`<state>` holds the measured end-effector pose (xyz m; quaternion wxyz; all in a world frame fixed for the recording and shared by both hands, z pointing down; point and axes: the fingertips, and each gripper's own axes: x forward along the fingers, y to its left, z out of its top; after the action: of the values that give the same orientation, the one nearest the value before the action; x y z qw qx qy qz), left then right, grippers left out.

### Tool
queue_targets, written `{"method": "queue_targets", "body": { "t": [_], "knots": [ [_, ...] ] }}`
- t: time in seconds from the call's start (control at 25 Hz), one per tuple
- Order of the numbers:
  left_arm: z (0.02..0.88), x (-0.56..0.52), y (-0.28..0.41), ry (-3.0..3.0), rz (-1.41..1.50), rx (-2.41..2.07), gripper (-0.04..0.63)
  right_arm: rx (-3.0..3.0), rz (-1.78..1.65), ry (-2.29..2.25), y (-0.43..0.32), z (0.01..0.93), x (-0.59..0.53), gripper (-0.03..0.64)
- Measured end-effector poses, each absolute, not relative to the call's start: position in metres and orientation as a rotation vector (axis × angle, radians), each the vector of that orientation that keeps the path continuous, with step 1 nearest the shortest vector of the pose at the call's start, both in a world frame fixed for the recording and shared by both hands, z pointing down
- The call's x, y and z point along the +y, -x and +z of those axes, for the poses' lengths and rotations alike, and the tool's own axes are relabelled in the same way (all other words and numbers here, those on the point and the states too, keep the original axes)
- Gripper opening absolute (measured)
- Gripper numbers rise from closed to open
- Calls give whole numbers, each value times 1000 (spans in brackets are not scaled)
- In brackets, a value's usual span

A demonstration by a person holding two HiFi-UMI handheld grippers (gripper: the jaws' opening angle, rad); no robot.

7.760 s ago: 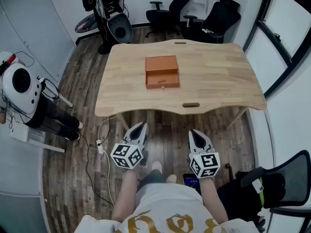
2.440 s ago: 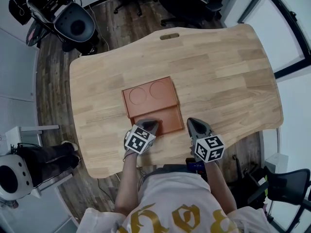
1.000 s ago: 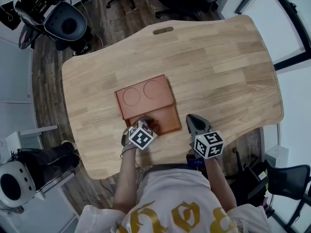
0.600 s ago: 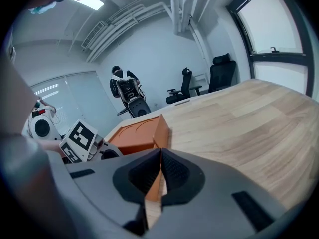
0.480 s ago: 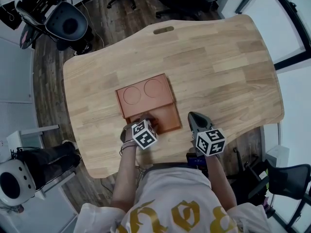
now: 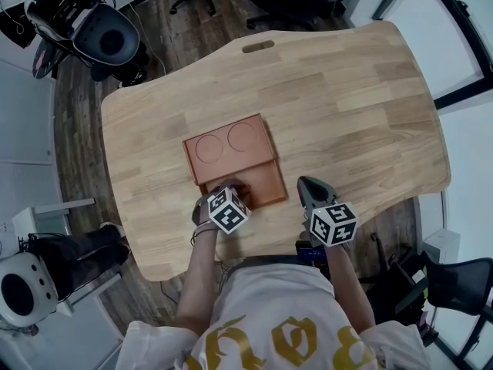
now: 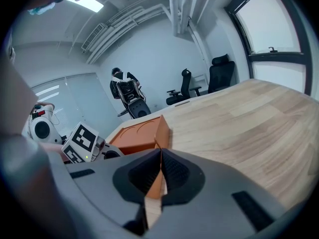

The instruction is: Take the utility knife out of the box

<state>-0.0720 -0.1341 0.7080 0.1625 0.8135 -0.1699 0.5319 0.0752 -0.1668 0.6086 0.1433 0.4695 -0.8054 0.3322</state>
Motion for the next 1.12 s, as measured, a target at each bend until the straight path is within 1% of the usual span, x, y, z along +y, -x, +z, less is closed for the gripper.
{"method": "queue_targets", "body": {
  "t": [0.08,0.56,1.12],
  "knots": [
    [707,-136,72,-2322,1489,-527,70,-2329,955,-1353,-75,606,-167,12],
    [705,-136,73,-2324,1535,-554,58,-2348,928,-1359,-77,590,-167,11],
    [691,-140,66,-2348,1445,-651,58,-2356,912,-1359,-79,584,-163,12]
  ]
}}
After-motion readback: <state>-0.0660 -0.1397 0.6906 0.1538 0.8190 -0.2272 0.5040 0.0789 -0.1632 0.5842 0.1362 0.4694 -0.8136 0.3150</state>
